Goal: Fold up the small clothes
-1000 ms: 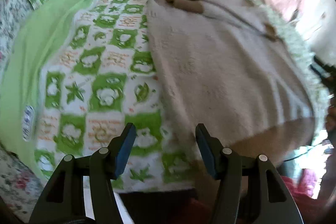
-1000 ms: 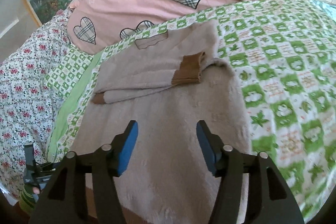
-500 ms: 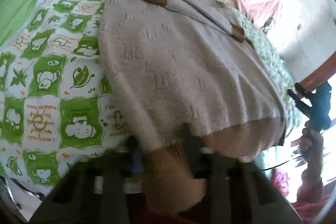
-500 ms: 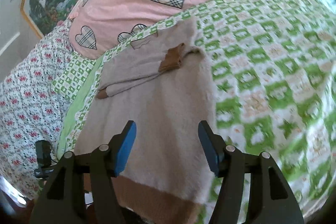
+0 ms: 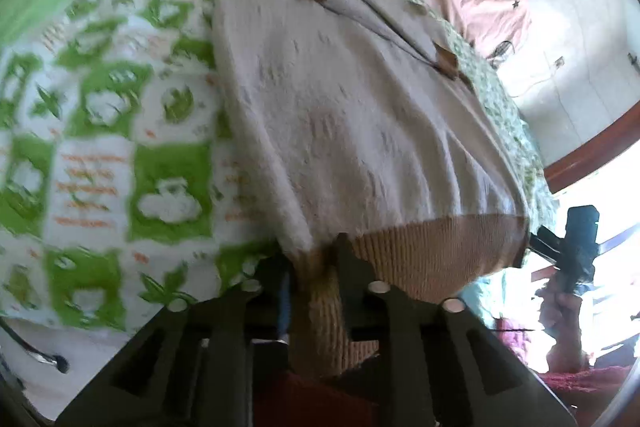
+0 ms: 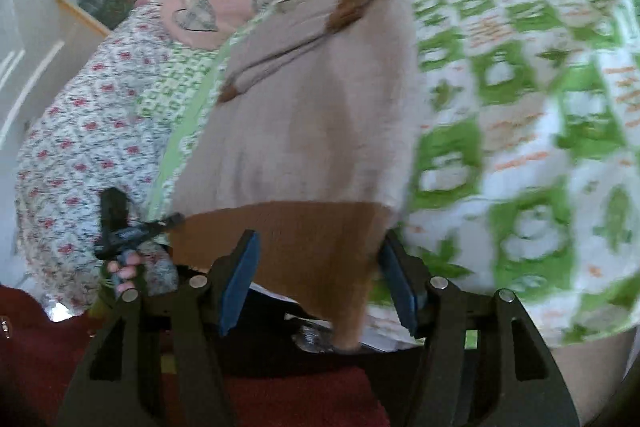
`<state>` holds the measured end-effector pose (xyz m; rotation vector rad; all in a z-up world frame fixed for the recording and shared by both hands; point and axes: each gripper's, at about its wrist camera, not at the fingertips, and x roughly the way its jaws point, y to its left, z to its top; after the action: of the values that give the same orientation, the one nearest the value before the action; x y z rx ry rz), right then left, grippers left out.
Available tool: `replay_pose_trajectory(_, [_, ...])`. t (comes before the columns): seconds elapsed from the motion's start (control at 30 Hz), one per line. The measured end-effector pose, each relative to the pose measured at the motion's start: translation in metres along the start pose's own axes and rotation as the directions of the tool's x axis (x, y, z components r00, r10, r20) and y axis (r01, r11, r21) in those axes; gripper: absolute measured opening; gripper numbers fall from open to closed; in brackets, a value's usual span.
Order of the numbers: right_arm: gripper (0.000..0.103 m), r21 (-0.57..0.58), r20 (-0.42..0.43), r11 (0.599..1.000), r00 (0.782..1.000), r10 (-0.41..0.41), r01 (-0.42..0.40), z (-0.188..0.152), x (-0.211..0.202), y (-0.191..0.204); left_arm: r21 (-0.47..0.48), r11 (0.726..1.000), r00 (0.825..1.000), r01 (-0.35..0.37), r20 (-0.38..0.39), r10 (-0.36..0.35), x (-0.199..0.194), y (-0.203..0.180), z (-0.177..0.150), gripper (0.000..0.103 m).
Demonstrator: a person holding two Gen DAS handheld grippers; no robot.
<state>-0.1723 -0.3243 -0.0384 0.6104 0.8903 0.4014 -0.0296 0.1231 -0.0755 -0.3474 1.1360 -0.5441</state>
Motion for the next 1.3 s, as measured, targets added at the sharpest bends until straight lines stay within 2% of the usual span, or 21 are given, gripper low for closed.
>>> replay_pose_trajectory(0.07, [0.062,0.007,0.014,0.999,0.999,0.036,-0.036,0.002,0.007,-0.001,-0.001,0.999,0.999,0.054,0.002,-0.054,0.003,-0.001,0.0,0.048])
replay_pose_trajectory(0.1, [0.061,0.009,0.022,0.999,0.998,0.052,-0.053,0.003,0.011,-0.001,-0.004,0.997,0.997,0.076,0.002,-0.076,0.005,-0.002,0.001,0.051])
replay_pose_trajectory(0.17, [0.049,0.003,0.024,0.999,0.999,0.049,-0.049,0.005,0.015,0.0,0.015,0.997,0.997,0.081,0.002,-0.081,0.008,-0.007,0.001,0.05])
replay_pose_trajectory(0.2, [0.035,0.005,0.016,0.999,0.999,0.037,-0.037,0.005,0.016,-0.001,0.032,0.997,0.998,0.069,0.006,-0.07,0.009,-0.01,0.0,0.047])
replay_pose_trajectory(0.23, [0.015,0.01,0.009,1.0,1.0,0.027,-0.028,0.004,0.017,-0.002,0.057,0.997,0.998,0.054,0.009,-0.055,0.009,-0.013,-0.002,0.022])
replay_pose_trajectory(0.27, [0.008,0.015,-0.006,1.0,1.0,0.015,-0.015,0.002,0.018,-0.005,0.074,0.996,0.999,0.052,-0.007,-0.052,0.011,-0.014,-0.004,0.007])
replay_pose_trajectory(0.33, [0.008,0.017,-0.002,0.999,0.999,0.035,-0.035,-0.003,0.013,-0.009,0.078,0.995,0.998,0.055,0.005,-0.056,0.009,-0.013,-0.009,0.005])
replay_pose_trajectory(0.43, [0.007,0.029,0.015,0.997,0.998,0.068,-0.068,-0.01,0.002,-0.01,0.091,0.992,0.993,0.088,0.074,-0.094,-0.008,-0.012,-0.016,0.005])
replay_pose_trajectory(0.47, [0.007,0.041,0.025,0.996,0.996,0.082,-0.083,-0.011,0.0,-0.012,0.08,0.99,0.986,0.12,0.109,-0.128,-0.017,-0.01,-0.016,0.005])
replay_pose_trajectory(0.6, [0.007,0.079,0.093,0.979,0.979,0.181,-0.189,-0.004,-0.006,-0.013,0.06,0.982,0.962,0.179,0.2,-0.188,-0.039,-0.011,-0.006,0.004])
replay_pose_trajectory(0.7, [0.007,0.062,0.142,0.964,0.959,0.247,-0.258,0.01,-0.012,-0.003,0.068,0.977,0.943,0.202,0.255,-0.212,-0.054,-0.015,0.007,0.004])
replay_pose_trajectory(0.77, [0.007,0.036,0.159,0.961,0.951,0.266,-0.274,0.021,-0.016,0.004,0.071,0.972,0.927,0.226,0.292,-0.236,-0.061,-0.015,0.019,0.004])
replay_pose_trajectory(0.83, [0.007,0.005,0.169,0.961,0.948,0.271,-0.275,0.034,-0.017,0.012,0.073,0.966,0.909,0.246,0.328,-0.257,-0.064,-0.017,0.037,0.004])
replay_pose_trajectory(1.0, [0.007,-0.069,0.211,0.959,0.936,0.282,-0.273,0.083,-0.015,0.026,0.096,0.964,0.872,0.247,0.412,-0.265,-0.067,-0.024,0.09,0.004])
replay_pose_trajectory(1.13, [0.007,-0.108,0.261,0.962,0.927,0.269,-0.249,0.136,-0.013,0.031,0.129,0.969,0.854,0.212,0.458,-0.248,-0.064,-0.031,0.147,0.005])
replay_pose_trajectory(1.2, [0.007,-0.112,0.286,0.967,0.924,0.253,-0.23,0.161,-0.011,0.031,0.136,0.97,0.85,0.2,0.468,-0.241,-0.061,-0.035,0.173,0.005])
replay_pose_trajectory(1.3, [0.007,-0.102,0.298,0.979,0.934,0.197,-0.175,0.203,0.002,0.029,0.153,0.975,0.848,0.164,0.483,-0.218,-0.052,-0.041,0.216,0.005])
